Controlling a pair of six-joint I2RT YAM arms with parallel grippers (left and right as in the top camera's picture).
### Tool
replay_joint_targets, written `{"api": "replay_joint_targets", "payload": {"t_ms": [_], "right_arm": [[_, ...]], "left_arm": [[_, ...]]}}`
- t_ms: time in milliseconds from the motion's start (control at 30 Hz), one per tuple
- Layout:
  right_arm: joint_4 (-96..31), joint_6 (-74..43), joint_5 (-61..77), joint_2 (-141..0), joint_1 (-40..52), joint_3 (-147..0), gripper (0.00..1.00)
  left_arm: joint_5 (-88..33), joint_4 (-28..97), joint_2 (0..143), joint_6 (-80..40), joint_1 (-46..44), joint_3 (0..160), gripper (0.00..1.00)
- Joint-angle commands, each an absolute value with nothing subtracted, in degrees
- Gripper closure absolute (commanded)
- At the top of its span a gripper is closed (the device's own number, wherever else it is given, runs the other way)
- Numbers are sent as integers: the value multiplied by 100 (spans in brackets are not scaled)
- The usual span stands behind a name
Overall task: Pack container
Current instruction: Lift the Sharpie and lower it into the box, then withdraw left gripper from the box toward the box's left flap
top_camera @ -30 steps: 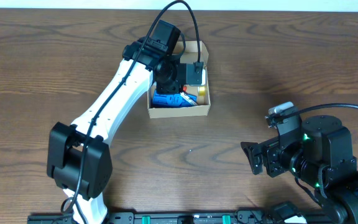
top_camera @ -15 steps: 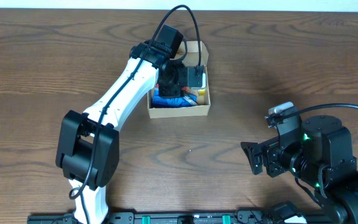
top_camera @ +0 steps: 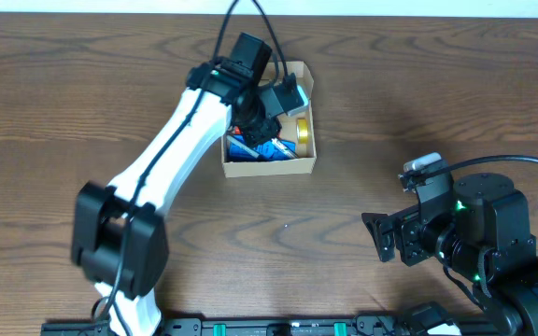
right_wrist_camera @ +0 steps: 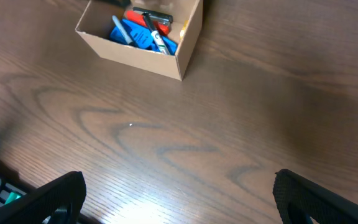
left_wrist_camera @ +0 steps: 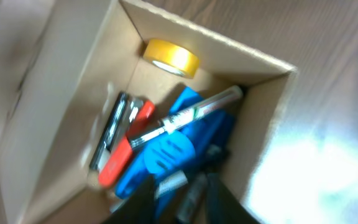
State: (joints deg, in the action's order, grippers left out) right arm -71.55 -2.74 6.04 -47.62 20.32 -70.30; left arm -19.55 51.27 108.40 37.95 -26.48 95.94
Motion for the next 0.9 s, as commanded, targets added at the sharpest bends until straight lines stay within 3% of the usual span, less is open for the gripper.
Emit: {"api": "replay_joint_targets", "payload": {"t_ms": [0,33,433,867], "right_arm": [[-7157,-311,644,-4764,1990,-7011,1],[-7159,-311,644,-4764,1990,-7011,1],[-7157,-311,644,-4764,1990,-7011,1],[-7131,-314,696,-4764,1990,-7011,1]], "left_arm": [[-2038,5454,10256,2770,-2655,9813,90],[-2038,5590,10167,2679,-2655,9813,94],[-2038,6606,9747,1970,-2534,9810,94],[-2617,6685,9631,1796,-1498,9810,94]]}}
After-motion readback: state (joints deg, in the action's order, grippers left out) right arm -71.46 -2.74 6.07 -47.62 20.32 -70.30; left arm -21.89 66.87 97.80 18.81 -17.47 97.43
